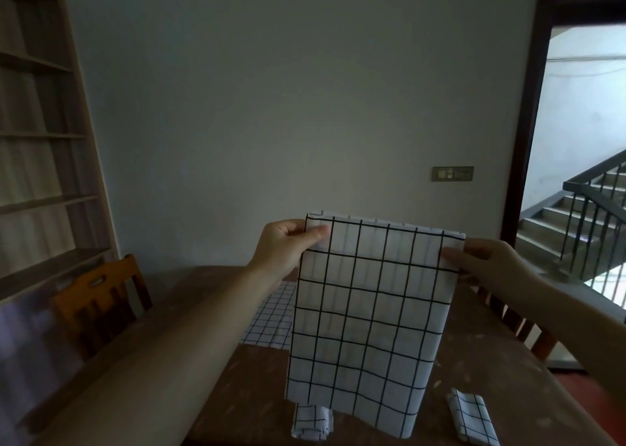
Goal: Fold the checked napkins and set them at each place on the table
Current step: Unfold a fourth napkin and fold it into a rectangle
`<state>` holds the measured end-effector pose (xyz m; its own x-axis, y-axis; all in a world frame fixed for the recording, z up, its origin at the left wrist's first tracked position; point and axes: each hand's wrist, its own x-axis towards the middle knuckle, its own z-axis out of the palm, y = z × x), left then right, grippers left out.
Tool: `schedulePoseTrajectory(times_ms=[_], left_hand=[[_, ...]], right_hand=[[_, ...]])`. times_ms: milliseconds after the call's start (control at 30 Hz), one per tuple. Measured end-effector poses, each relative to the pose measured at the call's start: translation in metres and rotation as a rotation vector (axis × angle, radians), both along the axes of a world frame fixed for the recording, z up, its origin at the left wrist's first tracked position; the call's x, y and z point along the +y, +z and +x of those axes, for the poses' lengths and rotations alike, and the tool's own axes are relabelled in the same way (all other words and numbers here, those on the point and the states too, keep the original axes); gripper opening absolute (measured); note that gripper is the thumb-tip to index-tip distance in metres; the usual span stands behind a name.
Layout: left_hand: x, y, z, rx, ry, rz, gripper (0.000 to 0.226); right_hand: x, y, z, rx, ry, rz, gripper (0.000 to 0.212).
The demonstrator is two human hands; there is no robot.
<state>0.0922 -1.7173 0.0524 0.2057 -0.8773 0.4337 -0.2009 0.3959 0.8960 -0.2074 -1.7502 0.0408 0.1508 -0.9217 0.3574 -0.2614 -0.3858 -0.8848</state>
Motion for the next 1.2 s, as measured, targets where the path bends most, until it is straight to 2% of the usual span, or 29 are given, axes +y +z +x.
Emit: schedulePoseTrajectory(times_ms=[233, 367, 600, 700, 900, 967, 1033, 1133, 1200], left_hand=[[-0.002, -0.002, 0.002, -0.027, 0.037, -0.036, 0.009], [-0.003, -0.003, 0.002, -0.101, 0.083, -0.107, 0.026], [-0.008, 0.003, 0.01, -0.222, 0.025, -0.058, 0.042], [-0.008, 0.027, 0.008, -0.427, 0.025, -0.033, 0.027], [-0.001, 0.067, -0.04, -0.785, -0.156, 0.002, 0.056], [-0.002, 0.072, -0.062, -0.817, -0.219, -0.007, 0.049], [-0.006, 0.073, -0.076, -0.752, -0.261, -0.043, 0.039], [-0.012, 0.07, -0.082, -0.664, -0.241, -0.083, 0.016], [-0.015, 0.068, -0.084, -0.672, -0.205, -0.112, 0.01]], right_hand=[[0.0, 0.004, 0.002, -0.029, -0.013, -0.019, 0.019], [0.004, 0.009, 0.007, -0.073, -0.033, -0.045, 0.024], [0.009, 0.023, 0.024, -0.069, -0.088, -0.183, 0.035], [0.011, 0.035, 0.034, 0.02, -0.107, -0.291, 0.038], [0.014, 0.046, 0.044, 0.207, -0.057, -0.415, 0.04], [0.015, 0.045, 0.045, 0.271, -0.014, -0.445, 0.037], [0.016, 0.044, 0.043, 0.288, 0.005, -0.456, 0.035], [0.018, 0.041, 0.036, 0.214, -0.004, -0.412, 0.034], [0.021, 0.037, 0.03, 0.163, 0.02, -0.371, 0.042]])
